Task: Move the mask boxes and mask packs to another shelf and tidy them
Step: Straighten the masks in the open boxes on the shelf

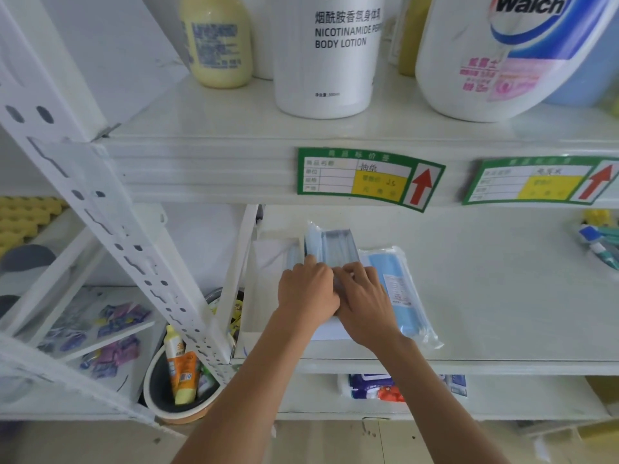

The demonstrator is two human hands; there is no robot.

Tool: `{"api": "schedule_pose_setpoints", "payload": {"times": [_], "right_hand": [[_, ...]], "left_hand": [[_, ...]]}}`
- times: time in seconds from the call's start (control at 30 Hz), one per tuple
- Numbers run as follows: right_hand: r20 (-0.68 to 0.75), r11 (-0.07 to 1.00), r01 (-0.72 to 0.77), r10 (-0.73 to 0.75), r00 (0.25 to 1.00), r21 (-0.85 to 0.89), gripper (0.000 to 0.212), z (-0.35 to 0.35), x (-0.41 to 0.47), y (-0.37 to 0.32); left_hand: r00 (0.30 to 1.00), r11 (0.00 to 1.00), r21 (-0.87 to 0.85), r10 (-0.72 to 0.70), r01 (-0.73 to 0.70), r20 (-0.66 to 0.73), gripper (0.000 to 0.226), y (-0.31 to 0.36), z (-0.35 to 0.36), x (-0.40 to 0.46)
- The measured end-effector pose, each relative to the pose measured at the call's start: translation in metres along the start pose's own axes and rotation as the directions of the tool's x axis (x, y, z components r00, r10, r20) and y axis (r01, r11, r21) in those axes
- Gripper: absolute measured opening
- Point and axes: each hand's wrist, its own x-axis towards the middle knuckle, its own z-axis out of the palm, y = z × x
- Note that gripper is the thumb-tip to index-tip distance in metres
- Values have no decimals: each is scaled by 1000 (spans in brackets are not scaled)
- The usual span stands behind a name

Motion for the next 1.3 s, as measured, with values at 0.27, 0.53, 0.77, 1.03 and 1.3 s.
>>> {"api": "schedule_pose_setpoints", "payload": {"times": [0.27, 0.53, 0.77, 1.03, 1.3], "right_hand": [[-43, 1000, 3, -3, 999, 15, 40, 7, 1, 1], [-85, 996, -10, 17, 996, 88, 52, 12, -1, 3], [-146, 993, 41, -25, 989, 108, 41, 7, -4, 8], [-187, 988, 22, 7, 982, 154, 17, 10, -1, 10], [-170, 989, 6, 19, 985, 146, 32, 5, 1, 17]], "left_hand": [[996, 989, 137, 36, -46, 76, 32, -1, 9, 5], [977, 996, -59, 48, -62, -210, 40, -7, 21, -11], [983, 990, 7, 142, -143, -117, 34, -19, 44, -12], [945, 944, -148, 266, -296, -189, 41, -30, 44, -14], [946, 945, -150, 260, -291, -192, 39, -42, 43, -13]]}}
